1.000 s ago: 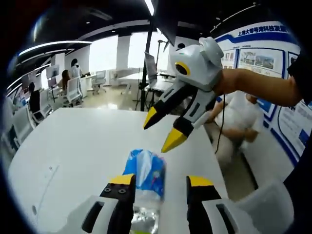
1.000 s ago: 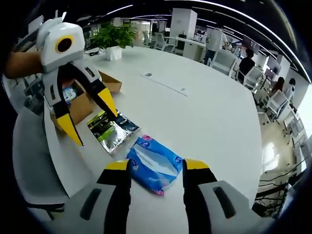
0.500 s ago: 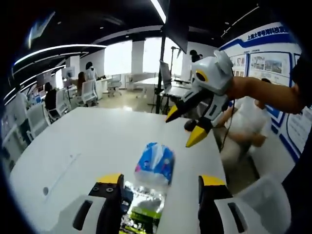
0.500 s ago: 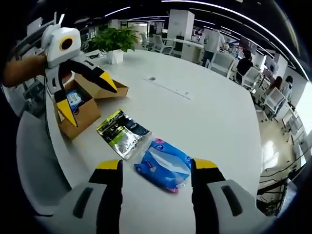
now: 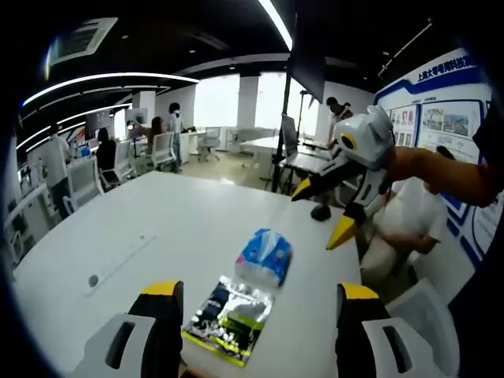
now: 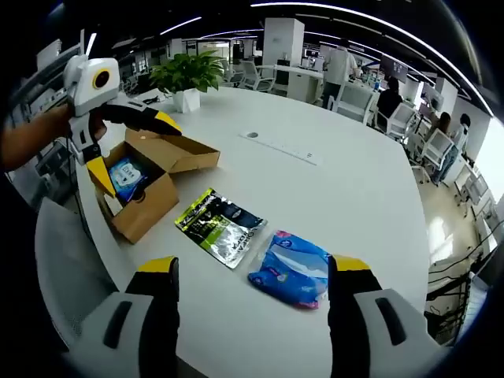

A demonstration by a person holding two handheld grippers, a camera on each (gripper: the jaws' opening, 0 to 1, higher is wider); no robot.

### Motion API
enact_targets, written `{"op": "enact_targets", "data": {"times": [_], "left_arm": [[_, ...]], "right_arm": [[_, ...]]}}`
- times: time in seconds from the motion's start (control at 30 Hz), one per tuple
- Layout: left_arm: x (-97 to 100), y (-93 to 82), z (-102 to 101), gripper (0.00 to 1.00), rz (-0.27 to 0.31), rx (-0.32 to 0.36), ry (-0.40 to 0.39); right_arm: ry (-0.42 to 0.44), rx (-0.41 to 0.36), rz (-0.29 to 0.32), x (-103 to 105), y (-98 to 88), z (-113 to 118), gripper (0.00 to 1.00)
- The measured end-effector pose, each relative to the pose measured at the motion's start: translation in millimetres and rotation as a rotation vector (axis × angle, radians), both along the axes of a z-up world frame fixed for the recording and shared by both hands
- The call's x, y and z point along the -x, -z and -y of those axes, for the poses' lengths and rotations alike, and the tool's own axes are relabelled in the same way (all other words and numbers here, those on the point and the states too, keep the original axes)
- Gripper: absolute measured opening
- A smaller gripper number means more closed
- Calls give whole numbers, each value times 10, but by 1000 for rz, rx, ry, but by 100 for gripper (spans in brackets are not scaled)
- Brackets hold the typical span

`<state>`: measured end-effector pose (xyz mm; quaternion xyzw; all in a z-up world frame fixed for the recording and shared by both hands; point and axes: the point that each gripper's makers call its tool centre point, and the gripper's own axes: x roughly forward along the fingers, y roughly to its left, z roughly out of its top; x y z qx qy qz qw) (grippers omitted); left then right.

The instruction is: Operate the shoe box by opening the lid, removing the specified soft item, and placing it in the target area until the item is outside and the box remains undamaged.

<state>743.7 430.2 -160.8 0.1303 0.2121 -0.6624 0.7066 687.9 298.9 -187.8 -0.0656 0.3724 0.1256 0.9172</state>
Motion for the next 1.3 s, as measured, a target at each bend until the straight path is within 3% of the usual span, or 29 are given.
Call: {"op": "enact_targets", "data": {"times": [0.4,0.6,1.3], "left_arm": [[-120,-17,-545,100,40,-25,-84],[-89,-69,-746,100,31,-12,-112],[-173,-87,-1492,100,60,-1,-233]], "right_arm": [[-27,-71,18,-15,-21,-443,86],[-71,-56,17,7,-2,-680,87],[-190,-119,31,-225,20,-1428,84]]}}
